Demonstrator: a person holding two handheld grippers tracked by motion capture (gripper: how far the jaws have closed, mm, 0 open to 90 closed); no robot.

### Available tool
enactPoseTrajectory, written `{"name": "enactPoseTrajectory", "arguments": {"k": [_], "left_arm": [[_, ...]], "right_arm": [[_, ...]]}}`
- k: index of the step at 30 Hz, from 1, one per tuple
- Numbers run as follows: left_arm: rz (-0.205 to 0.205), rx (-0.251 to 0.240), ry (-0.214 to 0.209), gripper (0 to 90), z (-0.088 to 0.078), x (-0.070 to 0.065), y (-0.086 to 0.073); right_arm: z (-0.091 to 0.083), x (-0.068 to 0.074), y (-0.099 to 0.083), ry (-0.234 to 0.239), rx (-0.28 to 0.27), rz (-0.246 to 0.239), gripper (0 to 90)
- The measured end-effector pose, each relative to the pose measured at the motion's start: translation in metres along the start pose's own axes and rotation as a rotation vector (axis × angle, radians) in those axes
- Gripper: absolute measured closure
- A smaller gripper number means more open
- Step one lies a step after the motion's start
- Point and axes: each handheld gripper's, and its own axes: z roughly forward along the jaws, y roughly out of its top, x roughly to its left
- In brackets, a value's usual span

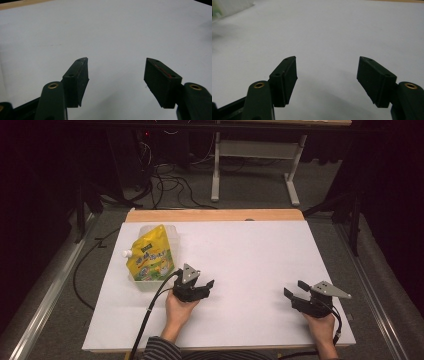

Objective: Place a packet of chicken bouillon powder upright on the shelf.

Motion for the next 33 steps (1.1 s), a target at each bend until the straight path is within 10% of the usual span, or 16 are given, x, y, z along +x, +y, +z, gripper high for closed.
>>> {"name": "enactPoseTrajectory", "arguments": {"k": [33], "left_arm": [[-0.011, 0.007, 0.029, 36.3, 0.019, 0.000, -0.008]], "right_arm": [[0.002, 0.002, 0.001, -0.011, 0.024, -0.007, 32.8]]}}
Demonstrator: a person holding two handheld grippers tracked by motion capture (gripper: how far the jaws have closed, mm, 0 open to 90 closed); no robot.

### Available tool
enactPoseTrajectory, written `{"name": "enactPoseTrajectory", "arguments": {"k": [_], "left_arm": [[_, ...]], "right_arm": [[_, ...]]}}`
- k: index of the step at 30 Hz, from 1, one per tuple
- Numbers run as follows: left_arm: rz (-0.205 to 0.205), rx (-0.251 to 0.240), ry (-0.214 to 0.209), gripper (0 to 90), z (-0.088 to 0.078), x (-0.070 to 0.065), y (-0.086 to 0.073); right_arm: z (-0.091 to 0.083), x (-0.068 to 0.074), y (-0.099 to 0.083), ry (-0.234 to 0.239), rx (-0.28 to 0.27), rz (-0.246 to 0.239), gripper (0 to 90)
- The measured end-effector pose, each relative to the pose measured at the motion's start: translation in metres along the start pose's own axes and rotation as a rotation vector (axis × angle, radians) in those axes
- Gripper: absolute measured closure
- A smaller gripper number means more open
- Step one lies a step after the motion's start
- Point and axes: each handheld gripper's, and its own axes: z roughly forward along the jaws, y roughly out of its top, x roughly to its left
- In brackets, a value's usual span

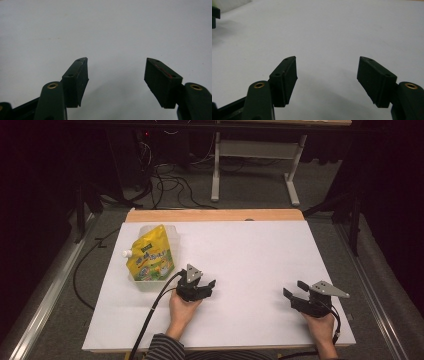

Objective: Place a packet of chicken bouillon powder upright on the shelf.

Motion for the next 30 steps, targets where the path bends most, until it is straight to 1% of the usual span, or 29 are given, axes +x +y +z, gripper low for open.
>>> {"name": "enactPoseTrajectory", "arguments": {"k": [3, 6, 9, 11, 13, 15, 16, 20, 24, 30], "left_arm": [[-0.004, 0.004, -0.006, 36.3, -0.0001, 0.0006, 0.0000], [-0.012, 0.008, -0.009, 36.2, 0.0006, 0.0013, -0.0004], [0.003, 0.006, 0.005, 35.7, 0.0006, -0.0012, -0.0008], [0.028, 0.003, 0.020, 35.4, -0.0002, -0.0035, -0.0013], [0.040, -0.005, 0.027, 35.6, -0.0008, -0.0047, -0.0018], [0.030, -0.014, 0.024, 35.5, -0.0015, -0.0046, -0.0023], [0.030, -0.017, 0.024, 35.5, -0.0018, -0.0042, -0.0024], [0.020, -0.027, 0.021, 35.1, -0.0027, -0.0033, -0.0029], [0.041, -0.031, 0.023, 36.1, -0.0033, -0.0051, -0.0032], [0.064, -0.037, 0.018, 40.0, -0.0040, -0.0067, -0.0036]], "right_arm": [[0.0002, 0.0006, 0.0002, -0.002, 0.004, 0.002, 32.8], [0.0009, 0.0010, 0.0003, -0.007, 0.005, -0.009, 32.6], [0.0005, 0.0021, 0.0002, -0.012, 0.010, -0.014, 32.5], [0.0005, 0.0025, 0.0001, -0.016, 0.007, -0.021, 32.3], [0.0000, 0.0034, -0.0001, -0.021, 0.005, -0.021, 32.1], [-0.0004, 0.0036, -0.0003, -0.026, -0.002, -0.030, 31.9], [-0.0009, 0.0043, -0.0006, -0.028, -0.004, -0.022, 31.8], [-0.0014, 0.0042, -0.0009, -0.029, -0.013, -0.026, 31.7], [-0.0014, 0.0043, -0.0009, -0.029, -0.013, -0.027, 31.7], [-0.0015, 0.0040, -0.0009, -0.027, -0.013, -0.026, 31.6]]}}
